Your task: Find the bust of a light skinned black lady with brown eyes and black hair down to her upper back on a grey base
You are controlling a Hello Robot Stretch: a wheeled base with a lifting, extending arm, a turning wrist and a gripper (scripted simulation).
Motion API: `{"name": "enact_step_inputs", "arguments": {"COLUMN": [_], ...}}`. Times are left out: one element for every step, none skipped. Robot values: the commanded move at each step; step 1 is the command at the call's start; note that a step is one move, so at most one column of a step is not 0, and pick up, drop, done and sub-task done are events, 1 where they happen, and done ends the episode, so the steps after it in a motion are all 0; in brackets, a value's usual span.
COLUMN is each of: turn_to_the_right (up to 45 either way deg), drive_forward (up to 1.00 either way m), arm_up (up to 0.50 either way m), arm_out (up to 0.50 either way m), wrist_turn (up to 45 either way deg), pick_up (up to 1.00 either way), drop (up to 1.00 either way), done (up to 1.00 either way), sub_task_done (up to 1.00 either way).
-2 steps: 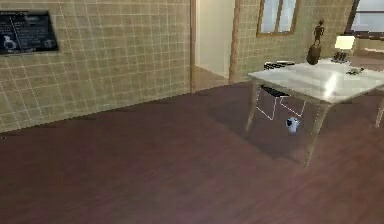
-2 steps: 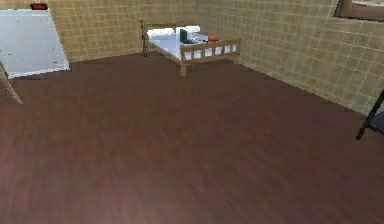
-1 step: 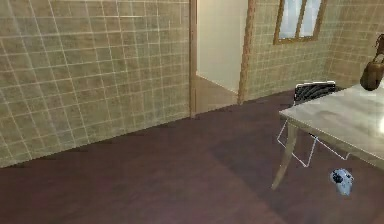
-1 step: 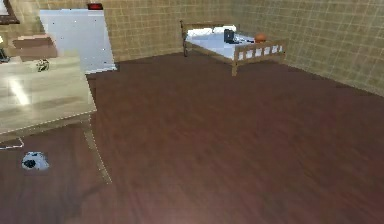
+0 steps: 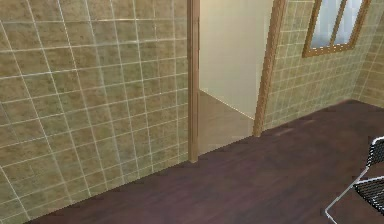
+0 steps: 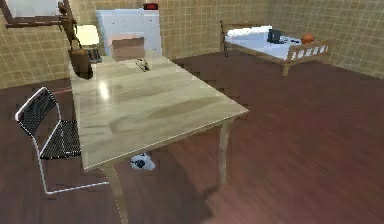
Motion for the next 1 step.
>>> {"name": "enact_step_inputs", "arguments": {"turn_to_the_right": [3.0], "drive_forward": [0.0], "arm_up": [0.0], "arm_out": [0.0], "wrist_turn": [0.0], "pick_up": [0.0], "drop": [0.0], "done": [0.0], "sub_task_done": [0.0]}}
